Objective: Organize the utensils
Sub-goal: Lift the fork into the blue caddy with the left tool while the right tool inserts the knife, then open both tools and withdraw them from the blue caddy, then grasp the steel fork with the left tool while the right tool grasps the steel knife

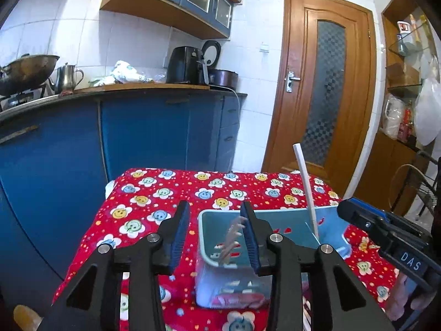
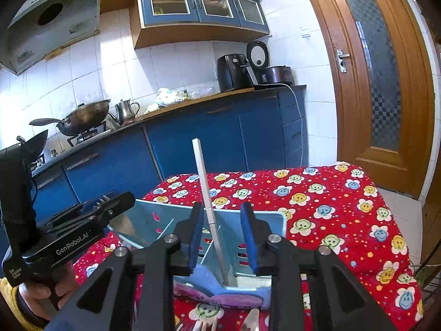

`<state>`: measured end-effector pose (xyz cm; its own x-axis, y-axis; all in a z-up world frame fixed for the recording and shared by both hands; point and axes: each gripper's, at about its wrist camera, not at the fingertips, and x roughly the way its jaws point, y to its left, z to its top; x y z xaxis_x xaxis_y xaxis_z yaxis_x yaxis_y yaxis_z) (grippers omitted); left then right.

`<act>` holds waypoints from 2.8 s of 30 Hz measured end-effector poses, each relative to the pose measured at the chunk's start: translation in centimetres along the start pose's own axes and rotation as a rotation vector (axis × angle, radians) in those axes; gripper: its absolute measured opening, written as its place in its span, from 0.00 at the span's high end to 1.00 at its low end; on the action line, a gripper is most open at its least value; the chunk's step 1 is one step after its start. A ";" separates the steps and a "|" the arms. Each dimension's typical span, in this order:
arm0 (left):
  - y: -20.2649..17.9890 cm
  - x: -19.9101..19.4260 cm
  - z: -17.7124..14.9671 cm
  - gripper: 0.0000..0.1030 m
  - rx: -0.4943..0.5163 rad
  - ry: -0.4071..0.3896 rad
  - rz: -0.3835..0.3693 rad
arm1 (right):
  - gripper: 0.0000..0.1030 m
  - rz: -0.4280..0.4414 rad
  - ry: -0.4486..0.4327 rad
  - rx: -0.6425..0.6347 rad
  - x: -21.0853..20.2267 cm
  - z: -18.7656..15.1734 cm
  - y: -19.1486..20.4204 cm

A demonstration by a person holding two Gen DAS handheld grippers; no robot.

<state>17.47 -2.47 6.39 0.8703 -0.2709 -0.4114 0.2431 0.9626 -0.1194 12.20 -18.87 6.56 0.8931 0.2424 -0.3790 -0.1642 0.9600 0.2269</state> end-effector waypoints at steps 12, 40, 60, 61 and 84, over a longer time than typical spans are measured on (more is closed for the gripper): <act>0.9 -4.1 0.0 0.61 -0.016 0.058 -0.022 | 0.70 -0.027 0.019 -0.001 -4.9 -0.5 1.2; 0.0 -4.8 -7.6 0.60 -0.003 0.484 -0.041 | 0.69 -0.116 0.292 0.107 -8.8 -7.2 -0.2; -1.8 -2.7 -10.8 0.60 -0.048 0.742 -0.111 | 0.64 -0.084 0.358 0.162 -8.6 -9.3 -1.8; -1.8 -2.5 -10.8 0.61 -0.054 0.756 -0.107 | 0.64 -0.084 0.359 0.162 -8.6 -9.3 -1.9; 0.8 -3.1 -10.4 0.97 -0.096 0.676 -0.067 | 0.63 -0.068 0.521 0.099 -6.6 -9.3 -1.0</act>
<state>10.46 -0.94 -1.85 0.3882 -0.3025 -0.8705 0.2203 0.9477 -0.2310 2.55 -20.10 0.52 0.5701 0.2423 -0.7850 -0.0505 0.9641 0.2608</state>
